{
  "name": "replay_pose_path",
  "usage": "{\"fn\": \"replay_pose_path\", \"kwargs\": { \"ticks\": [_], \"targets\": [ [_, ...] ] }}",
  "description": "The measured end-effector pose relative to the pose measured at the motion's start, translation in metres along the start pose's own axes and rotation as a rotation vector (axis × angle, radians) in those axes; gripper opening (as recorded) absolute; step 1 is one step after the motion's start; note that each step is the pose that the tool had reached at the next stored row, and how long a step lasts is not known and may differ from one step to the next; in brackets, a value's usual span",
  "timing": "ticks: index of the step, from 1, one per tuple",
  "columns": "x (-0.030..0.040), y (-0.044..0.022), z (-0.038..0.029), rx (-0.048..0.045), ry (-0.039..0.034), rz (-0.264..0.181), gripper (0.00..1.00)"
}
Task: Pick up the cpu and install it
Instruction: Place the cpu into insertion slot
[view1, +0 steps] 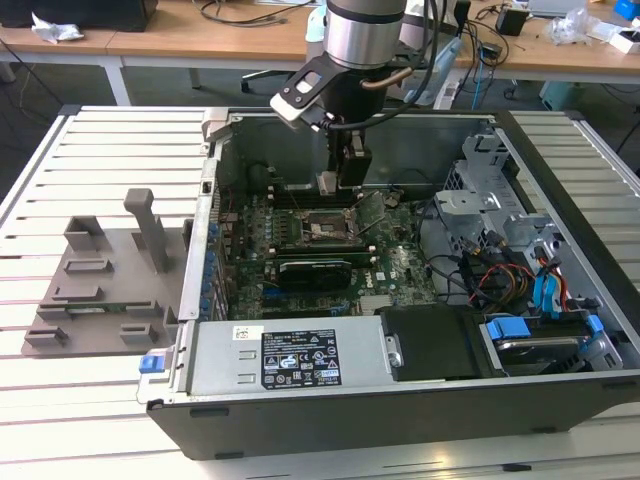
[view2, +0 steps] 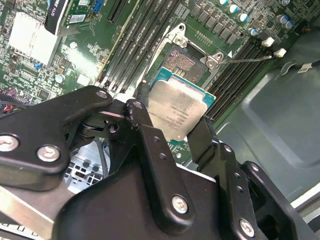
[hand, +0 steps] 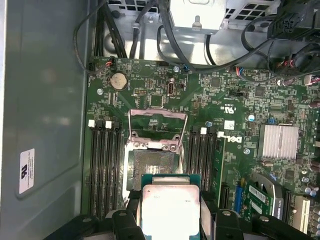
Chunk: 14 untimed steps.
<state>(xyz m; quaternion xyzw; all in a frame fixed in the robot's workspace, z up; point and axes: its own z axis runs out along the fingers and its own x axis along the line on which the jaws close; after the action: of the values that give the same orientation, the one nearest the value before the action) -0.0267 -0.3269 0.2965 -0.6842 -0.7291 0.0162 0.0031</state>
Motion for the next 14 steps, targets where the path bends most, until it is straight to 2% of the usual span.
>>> {"fn": "replay_pose_path", "kwargs": {
  "ticks": [14],
  "targets": [
    [0.0000,0.0000,0.0004,0.0009,0.0010,0.050,0.55]
  ]
}}
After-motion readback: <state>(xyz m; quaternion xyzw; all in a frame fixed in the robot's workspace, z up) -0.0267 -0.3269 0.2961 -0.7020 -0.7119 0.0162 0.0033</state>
